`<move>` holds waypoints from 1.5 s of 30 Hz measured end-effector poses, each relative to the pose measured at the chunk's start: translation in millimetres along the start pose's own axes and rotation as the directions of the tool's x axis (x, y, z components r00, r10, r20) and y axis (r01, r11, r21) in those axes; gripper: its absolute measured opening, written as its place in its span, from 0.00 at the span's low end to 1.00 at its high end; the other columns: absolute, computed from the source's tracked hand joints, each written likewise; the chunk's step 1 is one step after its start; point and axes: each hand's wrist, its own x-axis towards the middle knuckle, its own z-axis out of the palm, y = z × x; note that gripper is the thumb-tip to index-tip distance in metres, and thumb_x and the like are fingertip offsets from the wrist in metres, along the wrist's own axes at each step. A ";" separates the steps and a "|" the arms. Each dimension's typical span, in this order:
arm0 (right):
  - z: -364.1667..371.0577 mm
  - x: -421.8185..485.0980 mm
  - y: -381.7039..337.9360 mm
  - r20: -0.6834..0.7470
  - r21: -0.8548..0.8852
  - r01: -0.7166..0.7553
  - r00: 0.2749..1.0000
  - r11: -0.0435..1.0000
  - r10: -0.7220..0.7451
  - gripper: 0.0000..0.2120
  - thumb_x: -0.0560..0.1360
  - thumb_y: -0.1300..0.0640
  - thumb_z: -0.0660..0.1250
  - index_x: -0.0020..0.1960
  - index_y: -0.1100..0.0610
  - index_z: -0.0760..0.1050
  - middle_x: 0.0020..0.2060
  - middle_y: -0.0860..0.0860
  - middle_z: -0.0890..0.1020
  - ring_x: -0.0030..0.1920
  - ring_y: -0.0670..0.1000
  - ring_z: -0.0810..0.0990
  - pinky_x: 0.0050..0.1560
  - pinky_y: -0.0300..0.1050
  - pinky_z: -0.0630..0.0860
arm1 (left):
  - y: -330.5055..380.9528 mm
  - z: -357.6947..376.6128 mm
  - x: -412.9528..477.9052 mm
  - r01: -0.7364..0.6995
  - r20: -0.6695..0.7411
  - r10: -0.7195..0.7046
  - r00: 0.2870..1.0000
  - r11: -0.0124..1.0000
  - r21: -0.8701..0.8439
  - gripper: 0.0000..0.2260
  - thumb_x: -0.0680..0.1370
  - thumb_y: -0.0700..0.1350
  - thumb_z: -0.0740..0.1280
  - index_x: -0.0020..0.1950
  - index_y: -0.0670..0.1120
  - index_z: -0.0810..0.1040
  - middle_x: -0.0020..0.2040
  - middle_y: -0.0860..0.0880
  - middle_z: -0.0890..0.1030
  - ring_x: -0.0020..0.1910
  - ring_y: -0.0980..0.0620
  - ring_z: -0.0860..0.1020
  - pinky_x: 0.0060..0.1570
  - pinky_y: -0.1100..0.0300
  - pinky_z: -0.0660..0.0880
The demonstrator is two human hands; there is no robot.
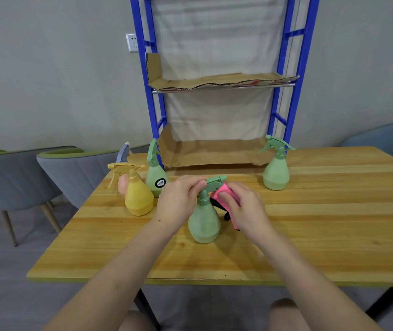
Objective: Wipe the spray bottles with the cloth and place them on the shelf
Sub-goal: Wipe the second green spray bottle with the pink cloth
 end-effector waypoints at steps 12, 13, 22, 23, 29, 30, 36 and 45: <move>-0.9 -15.6 11.6 -0.012 -0.031 -0.028 1.000 0.999 0.028 0.08 0.83 0.57 0.69 0.57 0.50 0.86 0.48 0.44 0.85 0.49 0.43 0.81 0.50 0.37 0.76 | 4.3 -4.2 0.3 -0.020 0.006 0.020 1.000 1.000 0.003 0.12 0.85 0.49 0.65 0.64 0.51 0.85 0.60 0.53 0.86 0.61 0.53 0.81 0.64 0.53 0.77; 0.6 -13.2 9.5 -0.016 -0.056 -0.009 1.000 0.998 0.008 0.08 0.84 0.56 0.68 0.57 0.51 0.86 0.48 0.45 0.85 0.48 0.45 0.82 0.50 0.40 0.77 | 4.2 -3.2 -0.5 -0.021 -0.002 0.021 1.000 1.000 0.015 0.12 0.85 0.50 0.65 0.64 0.51 0.85 0.60 0.53 0.86 0.61 0.53 0.81 0.63 0.53 0.77; 15.1 -12.3 -3.2 -0.182 -0.096 0.083 0.978 0.992 -0.099 0.05 0.82 0.58 0.71 0.56 0.54 0.85 0.47 0.44 0.87 0.46 0.44 0.84 0.49 0.41 0.81 | 1.9 1.3 -0.4 -0.022 -0.032 0.023 0.999 1.000 0.020 0.12 0.85 0.51 0.65 0.63 0.52 0.86 0.59 0.54 0.86 0.60 0.52 0.82 0.62 0.51 0.78; 13.7 -13.4 -2.1 -0.185 -0.071 0.088 0.978 0.994 -0.099 0.06 0.82 0.59 0.71 0.56 0.54 0.86 0.48 0.44 0.88 0.47 0.41 0.83 0.50 0.35 0.79 | 2.5 0.9 -0.1 -0.020 -0.026 0.021 0.999 1.000 0.016 0.12 0.85 0.51 0.65 0.63 0.52 0.85 0.59 0.54 0.86 0.60 0.52 0.82 0.62 0.51 0.78; 1.4 -29.5 5.9 -0.066 0.109 -0.183 0.979 0.977 0.191 0.12 0.81 0.56 0.71 0.61 0.43 0.84 0.41 0.34 0.85 0.41 0.37 0.82 0.39 0.27 0.72 | 6.3 -1.5 -4.6 -0.006 -0.039 0.004 0.999 0.999 -0.044 0.11 0.85 0.49 0.66 0.64 0.53 0.85 0.57 0.55 0.87 0.58 0.54 0.82 0.60 0.52 0.79; 1.2 -33.6 8.9 -0.057 0.160 -0.227 0.969 0.961 0.238 0.11 0.82 0.55 0.71 0.60 0.42 0.84 0.40 0.35 0.86 0.40 0.38 0.83 0.38 0.30 0.73 | 7.0 -1.3 -6.3 -0.001 -0.049 -0.002 0.999 0.998 -0.062 0.11 0.85 0.49 0.66 0.64 0.53 0.85 0.57 0.55 0.87 0.58 0.55 0.82 0.60 0.53 0.79; 7.7 -54.3 -8.7 -0.033 0.471 -0.305 0.932 0.828 0.362 0.11 0.84 0.57 0.67 0.58 0.45 0.86 0.49 0.41 0.88 0.52 0.43 0.86 0.52 0.42 0.81 | 15.9 3.8 -13.9 0.147 -0.107 -0.169 0.980 0.971 -0.190 0.16 0.82 0.54 0.69 0.69 0.54 0.81 0.45 0.58 0.85 0.46 0.62 0.81 0.50 0.65 0.77; 31.2 -54.3 -28.2 0.103 0.570 -0.305 0.948 0.763 0.302 0.17 0.87 0.54 0.62 0.74 0.48 0.77 0.67 0.38 0.82 0.69 0.38 0.77 0.70 0.40 0.76 | 6.7 16.8 -37.3 0.245 -0.047 -0.282 0.958 0.895 -0.373 0.16 0.78 0.56 0.73 0.63 0.54 0.76 0.55 0.58 0.83 0.56 0.61 0.81 0.57 0.57 0.80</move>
